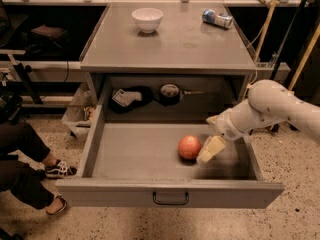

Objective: Pick apple from top drawer and place on counter

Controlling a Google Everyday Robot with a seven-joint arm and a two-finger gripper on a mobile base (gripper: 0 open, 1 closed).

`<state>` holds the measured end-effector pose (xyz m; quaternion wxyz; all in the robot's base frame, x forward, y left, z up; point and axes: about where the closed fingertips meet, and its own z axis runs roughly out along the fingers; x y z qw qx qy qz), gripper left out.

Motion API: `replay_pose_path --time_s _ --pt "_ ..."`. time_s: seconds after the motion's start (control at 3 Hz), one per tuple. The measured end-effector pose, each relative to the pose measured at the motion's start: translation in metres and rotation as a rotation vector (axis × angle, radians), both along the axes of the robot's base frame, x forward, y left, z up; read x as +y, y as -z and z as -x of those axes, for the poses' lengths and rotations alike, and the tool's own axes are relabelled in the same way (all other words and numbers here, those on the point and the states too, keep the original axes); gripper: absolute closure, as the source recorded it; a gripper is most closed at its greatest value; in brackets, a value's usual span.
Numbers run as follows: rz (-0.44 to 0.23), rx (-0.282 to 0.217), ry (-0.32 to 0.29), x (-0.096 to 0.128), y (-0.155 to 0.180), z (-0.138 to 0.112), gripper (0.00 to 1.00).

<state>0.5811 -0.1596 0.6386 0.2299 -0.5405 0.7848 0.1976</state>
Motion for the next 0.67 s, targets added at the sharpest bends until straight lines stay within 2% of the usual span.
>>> replay_pose_path --time_s 0.33,0.67 --pt "-0.072 0.065 -0.047 0.0457 0.0207 -0.0033 0.0" --pt "-0.072 0.065 -0.048 0.0459 0.0209 -0.0032 0.0"
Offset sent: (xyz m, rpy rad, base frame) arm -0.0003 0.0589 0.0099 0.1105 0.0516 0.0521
